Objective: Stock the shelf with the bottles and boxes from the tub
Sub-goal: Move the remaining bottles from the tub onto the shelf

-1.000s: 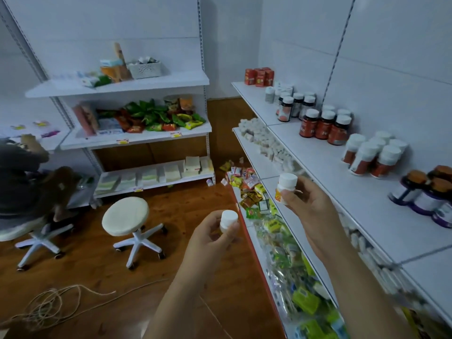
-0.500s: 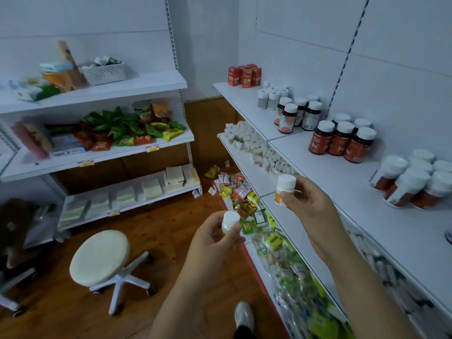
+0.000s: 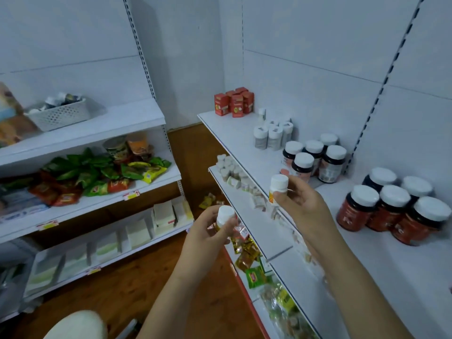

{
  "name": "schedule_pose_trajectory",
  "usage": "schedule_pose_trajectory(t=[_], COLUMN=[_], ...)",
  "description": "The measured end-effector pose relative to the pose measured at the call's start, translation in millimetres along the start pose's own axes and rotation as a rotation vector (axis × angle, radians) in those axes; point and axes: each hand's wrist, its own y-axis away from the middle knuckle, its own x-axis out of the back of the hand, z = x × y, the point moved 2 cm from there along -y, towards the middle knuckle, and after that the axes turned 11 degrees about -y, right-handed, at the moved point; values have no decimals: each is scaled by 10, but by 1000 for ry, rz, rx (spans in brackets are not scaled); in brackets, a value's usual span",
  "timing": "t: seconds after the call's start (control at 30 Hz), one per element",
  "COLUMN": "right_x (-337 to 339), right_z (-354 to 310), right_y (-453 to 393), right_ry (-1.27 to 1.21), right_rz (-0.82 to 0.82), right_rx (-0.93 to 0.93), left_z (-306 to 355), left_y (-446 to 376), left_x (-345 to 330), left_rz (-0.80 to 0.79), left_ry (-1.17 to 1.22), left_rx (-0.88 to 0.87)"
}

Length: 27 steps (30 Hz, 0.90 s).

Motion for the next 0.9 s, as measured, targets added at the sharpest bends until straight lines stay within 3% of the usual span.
schedule_pose_trajectory(t=[0.4,0.9], right_x=[-822,-1854], right_z=[433,809], right_y=[-1720,-3886], right_ry=[74,99], right_rz=[-9,267], right_rx=[-39,14], left_z=[-382,-725], left_y=[-1816,-4640], left_x=[445,1385], left_rz=[-19,-281], left_ry=[82,71], left_rx=[38,-158])
